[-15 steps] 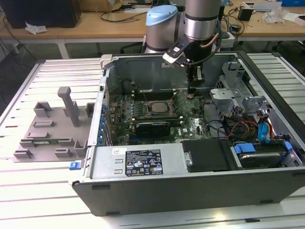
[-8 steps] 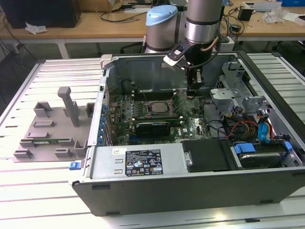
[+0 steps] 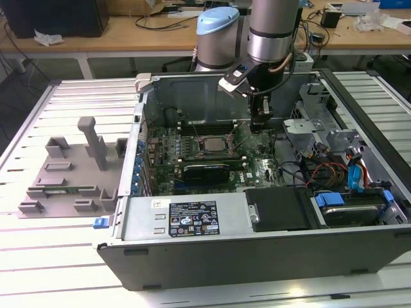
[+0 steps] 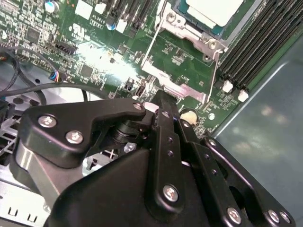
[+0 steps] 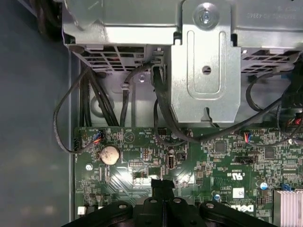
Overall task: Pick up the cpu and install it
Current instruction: 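Close the cpu cover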
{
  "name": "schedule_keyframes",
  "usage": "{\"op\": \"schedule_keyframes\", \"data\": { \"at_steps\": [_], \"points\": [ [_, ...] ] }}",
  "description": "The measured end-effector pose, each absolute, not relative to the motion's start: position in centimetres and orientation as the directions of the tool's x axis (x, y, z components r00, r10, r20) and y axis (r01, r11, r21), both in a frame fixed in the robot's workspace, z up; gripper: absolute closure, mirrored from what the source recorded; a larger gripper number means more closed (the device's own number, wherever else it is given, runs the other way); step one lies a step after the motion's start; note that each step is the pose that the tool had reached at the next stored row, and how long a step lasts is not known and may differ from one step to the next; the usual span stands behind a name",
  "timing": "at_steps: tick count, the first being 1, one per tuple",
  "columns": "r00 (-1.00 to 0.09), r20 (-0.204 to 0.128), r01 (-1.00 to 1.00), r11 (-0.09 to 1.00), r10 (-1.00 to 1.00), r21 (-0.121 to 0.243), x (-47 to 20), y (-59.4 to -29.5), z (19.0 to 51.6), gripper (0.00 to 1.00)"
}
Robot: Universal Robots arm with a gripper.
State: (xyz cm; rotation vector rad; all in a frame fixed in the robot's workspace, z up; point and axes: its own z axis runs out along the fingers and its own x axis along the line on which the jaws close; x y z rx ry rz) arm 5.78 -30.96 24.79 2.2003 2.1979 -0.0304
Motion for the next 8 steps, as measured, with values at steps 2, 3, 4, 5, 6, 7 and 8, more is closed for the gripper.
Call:
{"op": "schedule_keyframes", "data": {
  "at_steps": [2,3,4,5,6,7,8],
  "points": [
    [0.001,-0.036,1.0,-0.001,0.999,0.008,4.9,-30.9,24.8,0.89],
    [0.001,-0.036,1.0,-0.001,0.999,0.008,4.6,-30.9,24.8,0.89],
    [0.001,-0.036,1.0,-0.001,0.999,0.009,4.3,-30.9,24.8,0.89],
    [0.001,-0.036,1.0,-0.001,0.999,0.009,3.9,-30.9,24.8,0.89],
    [0.002,-0.036,1.0,-0.001,0.999,0.009,3.6,-30.9,24.8,0.89],
    [0.002,-0.036,1.0,-0.001,0.999,0.009,3.3,-30.9,24.8,0.89],
    [0.002,-0.036,1.0,-0.001,0.999,0.01,3.0,-30.9,24.8,0.89]
  ]
}}
